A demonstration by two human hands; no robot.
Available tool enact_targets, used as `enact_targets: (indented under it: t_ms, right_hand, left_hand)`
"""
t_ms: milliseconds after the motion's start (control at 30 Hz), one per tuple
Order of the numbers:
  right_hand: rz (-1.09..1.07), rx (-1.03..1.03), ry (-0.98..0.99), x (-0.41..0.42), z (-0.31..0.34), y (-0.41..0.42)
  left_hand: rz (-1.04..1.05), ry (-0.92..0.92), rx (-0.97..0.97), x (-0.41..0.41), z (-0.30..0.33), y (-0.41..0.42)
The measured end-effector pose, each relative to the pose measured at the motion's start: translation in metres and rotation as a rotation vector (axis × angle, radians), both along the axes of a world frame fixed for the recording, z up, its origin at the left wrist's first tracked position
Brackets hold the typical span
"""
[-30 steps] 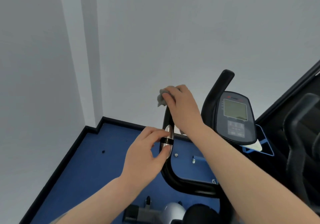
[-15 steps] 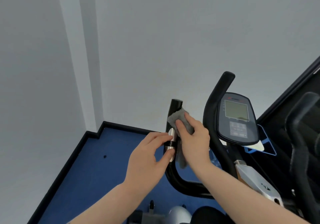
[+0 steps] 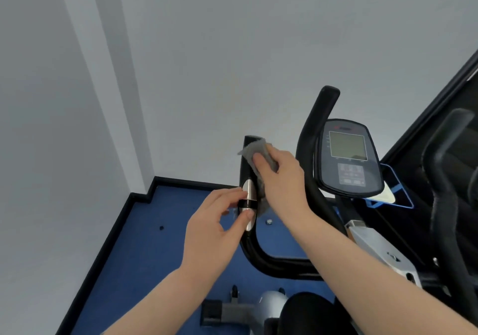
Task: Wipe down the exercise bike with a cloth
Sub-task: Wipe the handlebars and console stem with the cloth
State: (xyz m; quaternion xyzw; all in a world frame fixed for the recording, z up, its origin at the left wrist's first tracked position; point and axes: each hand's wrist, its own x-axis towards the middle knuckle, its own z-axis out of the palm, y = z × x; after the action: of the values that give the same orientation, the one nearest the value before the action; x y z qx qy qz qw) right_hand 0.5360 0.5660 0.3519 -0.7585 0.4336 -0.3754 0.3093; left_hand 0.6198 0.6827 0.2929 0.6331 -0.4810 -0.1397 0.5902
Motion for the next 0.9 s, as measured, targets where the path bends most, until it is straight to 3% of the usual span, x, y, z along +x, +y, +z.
enact_targets:
  t_ms: [133,233,367,500,633,700,800,867,900]
  right_hand:
    - [0.091,-0.036,0.143,-0.024,-0.012,0.011]
    - [0.074,-0.133,0.089,-0.021,0.002,-0.003]
    - [0.152,-0.109,0.004,-0.024,-0.006,0.006]
    - [0.346,-0.396,0.187,-0.025,0.001,0.001]
    - [0.265,-0.736,0.301,-0.010,0.025,-0.014]
    - [0.290,-0.725,0.358,-0.009,0.016,-0.005]
    - [0.510,-0.741,0.500,-0.007,0.012,-0.001]
    - [0.491,-0.860,0.540,-0.001,0.029,-0.013]
    - [0.436,-0.927,0.470,0.002,0.036,-0.019]
  left_hand:
    - [0.035,0.014,0.026,-0.006,0.002,0.002]
    - [0.067,0.072,0.011,-0.014,0.006,0.005]
    - [0.086,0.126,-0.019,-0.028,0.011,0.021]
    - [0.041,0.043,-0.030,-0.058,0.017,0.037]
    - [-0.151,-0.053,0.095,-0.082,0.020,0.044]
    - [-0.191,-0.094,0.141,-0.087,0.019,0.046]
    - [-0.209,-0.040,0.201,-0.087,0.017,0.048]
    - [-0.220,-0.018,0.217,-0.086,0.015,0.049]
    - [-0.218,-0.015,0.223,-0.087,0.015,0.049]
